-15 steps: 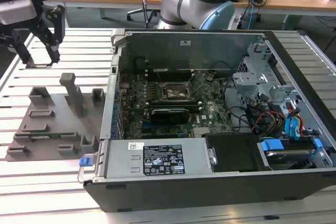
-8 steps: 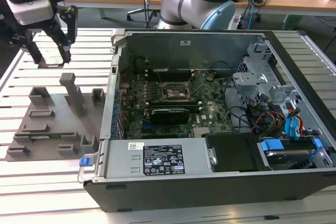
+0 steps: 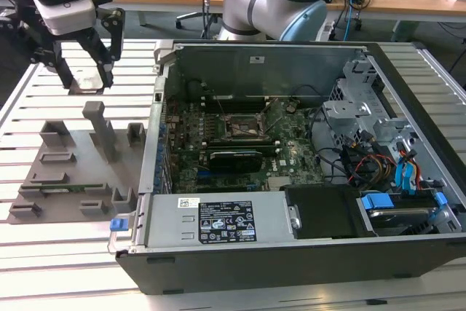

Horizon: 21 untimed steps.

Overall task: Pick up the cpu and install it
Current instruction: 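Pick up the cpu and move it towards the insertion slot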

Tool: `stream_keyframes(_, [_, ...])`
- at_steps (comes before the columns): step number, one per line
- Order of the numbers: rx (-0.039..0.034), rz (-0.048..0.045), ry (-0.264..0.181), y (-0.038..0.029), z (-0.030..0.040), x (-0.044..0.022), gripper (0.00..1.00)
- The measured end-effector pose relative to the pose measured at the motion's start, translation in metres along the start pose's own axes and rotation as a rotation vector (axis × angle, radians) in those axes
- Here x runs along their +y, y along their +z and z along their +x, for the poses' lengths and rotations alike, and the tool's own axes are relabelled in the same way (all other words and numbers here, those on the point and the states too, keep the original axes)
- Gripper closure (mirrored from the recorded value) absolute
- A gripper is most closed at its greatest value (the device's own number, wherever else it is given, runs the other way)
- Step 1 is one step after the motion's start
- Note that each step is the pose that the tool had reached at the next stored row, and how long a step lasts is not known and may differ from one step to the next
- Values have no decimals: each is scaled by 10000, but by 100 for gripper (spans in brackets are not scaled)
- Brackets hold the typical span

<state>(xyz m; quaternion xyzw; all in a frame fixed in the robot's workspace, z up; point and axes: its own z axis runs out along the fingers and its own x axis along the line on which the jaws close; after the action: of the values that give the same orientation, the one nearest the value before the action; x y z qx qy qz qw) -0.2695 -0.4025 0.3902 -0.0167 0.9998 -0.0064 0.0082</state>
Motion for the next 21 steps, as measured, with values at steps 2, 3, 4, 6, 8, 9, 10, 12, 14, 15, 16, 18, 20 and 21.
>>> stream_keyframes(2, [0, 0, -1, 1, -44, -2, 45])
stream_keyframes(3, [1, 0, -1, 2, -76, -3, 45])
stream_keyframes(4, [0, 0, 0, 4, -114, -4, 45])
stream_keyframes(6, [1, 0, 0, 5, -170, -6, 45])
stream_keyframes(8, [2, 0, 1, 6, -204, -7, 45])
stream_keyframes(9, [3, 0, 0, 7, -234, -8, 45])
stream_keyframes(10, [2, 0, -1, 8, -250, -8, 45])
stream_keyframes(12, [3, 0, -1, 10, -286, -10, 45])
stream_keyframes(14, [3, 0, 0, 12, -325, -11, 45])
stream_keyframes(15, [3, -1, 0, 13, -341, -11, 45])
stream_keyframes(16, [3, 0, 1, 14, -359, -12, 45])
stream_keyframes(18, [5, -1, 1, 17, -400, -13, 45])
stream_keyframes(20, [6, 0, -1, 21, -461, -15, 45])
stream_keyframes(21, [7, 0, 0, 22, -485, -16, 45])
